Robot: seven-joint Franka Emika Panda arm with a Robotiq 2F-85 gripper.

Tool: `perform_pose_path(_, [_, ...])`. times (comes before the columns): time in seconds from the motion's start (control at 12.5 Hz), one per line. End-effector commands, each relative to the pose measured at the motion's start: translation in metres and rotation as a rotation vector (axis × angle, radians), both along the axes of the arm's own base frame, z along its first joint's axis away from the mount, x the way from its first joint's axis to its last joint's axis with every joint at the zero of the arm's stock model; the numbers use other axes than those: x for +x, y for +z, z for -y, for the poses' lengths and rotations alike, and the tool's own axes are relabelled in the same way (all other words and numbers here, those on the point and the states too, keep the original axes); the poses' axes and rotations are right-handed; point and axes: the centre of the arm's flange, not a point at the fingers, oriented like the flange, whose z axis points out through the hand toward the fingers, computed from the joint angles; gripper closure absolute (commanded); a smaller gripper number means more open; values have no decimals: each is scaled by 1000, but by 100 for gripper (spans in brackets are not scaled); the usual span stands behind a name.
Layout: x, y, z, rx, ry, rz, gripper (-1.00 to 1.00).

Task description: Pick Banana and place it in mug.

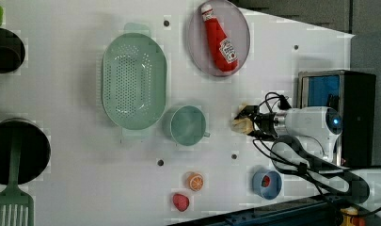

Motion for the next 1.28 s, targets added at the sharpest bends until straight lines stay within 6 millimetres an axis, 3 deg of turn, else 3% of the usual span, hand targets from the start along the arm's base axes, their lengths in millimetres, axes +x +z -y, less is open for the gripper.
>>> perform_pose_path(0.08, [11,25,3,13,10,61,3])
perform_pose_path(0.24, [10,26,5,12,5,61,45])
perform_pose_path(0.4, [14,40,11,10,-6,82,46])
perform_pose_path(0.48, [18,57,15,9,-15,99,46])
perform_pose_path(0.72, [25,131,26,13,-38,95,46])
perform_pose_path(1.04, [22,266,35,34,-55,57,46])
perform_pose_path(1.28, [11,315,16,38,-25,21,46])
